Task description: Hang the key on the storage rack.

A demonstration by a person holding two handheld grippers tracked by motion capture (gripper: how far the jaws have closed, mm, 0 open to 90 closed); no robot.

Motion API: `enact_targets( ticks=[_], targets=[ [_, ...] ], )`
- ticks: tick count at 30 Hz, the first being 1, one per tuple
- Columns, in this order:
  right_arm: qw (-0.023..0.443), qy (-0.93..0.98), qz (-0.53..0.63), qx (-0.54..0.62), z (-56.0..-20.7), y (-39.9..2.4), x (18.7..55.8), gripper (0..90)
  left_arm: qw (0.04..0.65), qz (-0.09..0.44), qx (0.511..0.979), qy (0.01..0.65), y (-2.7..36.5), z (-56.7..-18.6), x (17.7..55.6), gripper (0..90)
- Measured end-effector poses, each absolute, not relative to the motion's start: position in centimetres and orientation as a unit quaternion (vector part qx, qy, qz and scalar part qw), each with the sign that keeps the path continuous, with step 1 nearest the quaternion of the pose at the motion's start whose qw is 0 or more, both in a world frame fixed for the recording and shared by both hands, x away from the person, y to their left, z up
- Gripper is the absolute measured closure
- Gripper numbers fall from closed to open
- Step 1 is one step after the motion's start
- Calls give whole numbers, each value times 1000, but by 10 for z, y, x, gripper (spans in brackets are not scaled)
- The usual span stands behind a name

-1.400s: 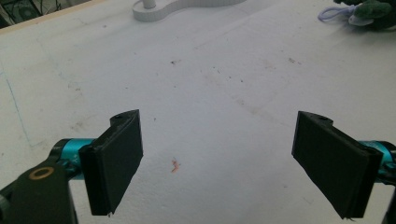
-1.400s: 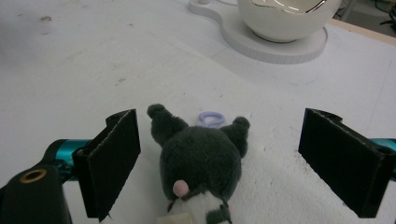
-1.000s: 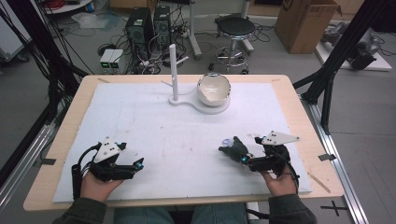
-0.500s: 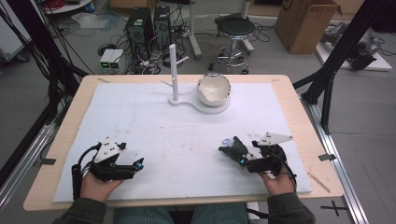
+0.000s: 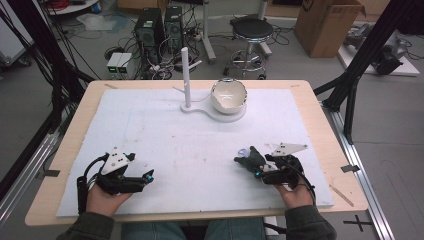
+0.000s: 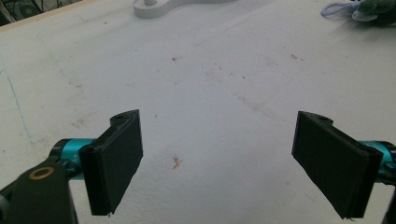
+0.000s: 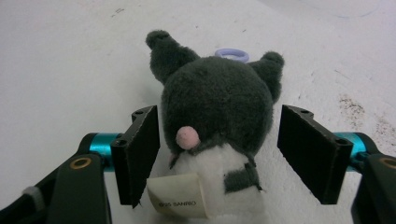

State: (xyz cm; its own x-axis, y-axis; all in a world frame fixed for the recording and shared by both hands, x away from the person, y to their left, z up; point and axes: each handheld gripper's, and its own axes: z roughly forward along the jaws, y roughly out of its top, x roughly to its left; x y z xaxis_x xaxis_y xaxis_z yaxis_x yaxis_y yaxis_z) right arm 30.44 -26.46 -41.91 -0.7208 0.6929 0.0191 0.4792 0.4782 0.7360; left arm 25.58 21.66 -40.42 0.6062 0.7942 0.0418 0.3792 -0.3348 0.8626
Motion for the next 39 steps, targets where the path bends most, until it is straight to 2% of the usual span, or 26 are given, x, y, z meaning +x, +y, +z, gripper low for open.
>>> enact_targets(
  ticks=[21,39],
  targets=[
    [128,851,372,349,-423,-265,307,472,437,238,782,375,218,-404,256,167],
    [118,834,411,349,-416,-271,306,506,439,240,780,376,221,-405,256,167]
  ],
)
